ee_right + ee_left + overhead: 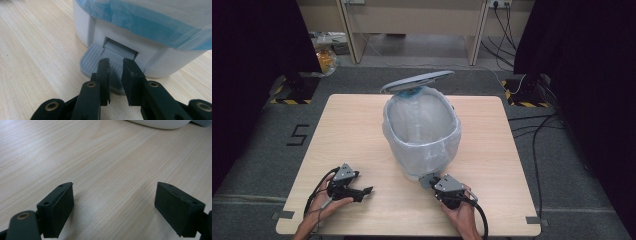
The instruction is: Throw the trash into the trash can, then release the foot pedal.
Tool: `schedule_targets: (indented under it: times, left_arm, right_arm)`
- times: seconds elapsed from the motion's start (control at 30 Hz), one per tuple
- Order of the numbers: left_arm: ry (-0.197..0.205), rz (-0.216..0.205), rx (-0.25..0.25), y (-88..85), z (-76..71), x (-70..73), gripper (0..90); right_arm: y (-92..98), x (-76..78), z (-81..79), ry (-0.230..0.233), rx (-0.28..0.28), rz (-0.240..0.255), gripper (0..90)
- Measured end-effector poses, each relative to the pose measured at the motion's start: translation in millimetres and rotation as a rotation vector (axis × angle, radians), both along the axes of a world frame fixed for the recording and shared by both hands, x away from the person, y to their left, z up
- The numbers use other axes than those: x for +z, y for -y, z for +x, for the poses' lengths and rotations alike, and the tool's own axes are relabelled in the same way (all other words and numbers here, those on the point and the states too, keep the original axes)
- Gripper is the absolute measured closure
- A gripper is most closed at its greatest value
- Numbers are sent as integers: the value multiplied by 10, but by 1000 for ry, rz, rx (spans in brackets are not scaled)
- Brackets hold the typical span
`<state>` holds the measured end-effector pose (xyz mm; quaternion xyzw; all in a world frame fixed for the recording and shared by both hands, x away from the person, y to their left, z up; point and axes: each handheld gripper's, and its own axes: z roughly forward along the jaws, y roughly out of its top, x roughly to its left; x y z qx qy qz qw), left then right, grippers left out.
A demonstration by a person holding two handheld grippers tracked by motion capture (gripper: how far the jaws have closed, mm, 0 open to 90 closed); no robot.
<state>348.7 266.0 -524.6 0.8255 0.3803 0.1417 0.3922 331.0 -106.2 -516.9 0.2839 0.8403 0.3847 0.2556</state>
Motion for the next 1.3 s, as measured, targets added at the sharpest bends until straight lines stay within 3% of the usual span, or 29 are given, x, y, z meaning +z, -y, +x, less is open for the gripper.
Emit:
schedule_targets:
  times: [0.1, 0.2, 1.3]
  left_arm:
    - [1, 3, 2, 6, -2, 0, 152]
    - [12, 32, 0, 32, -14, -2, 149]
    - [10, 32, -3, 35, -13, -3, 137]
  right_arm:
    - [1, 0, 1, 1, 1, 0, 758]
    - [0, 0, 0, 0, 0, 1, 758]
    - [8, 4, 7, -1, -9, 3, 729]
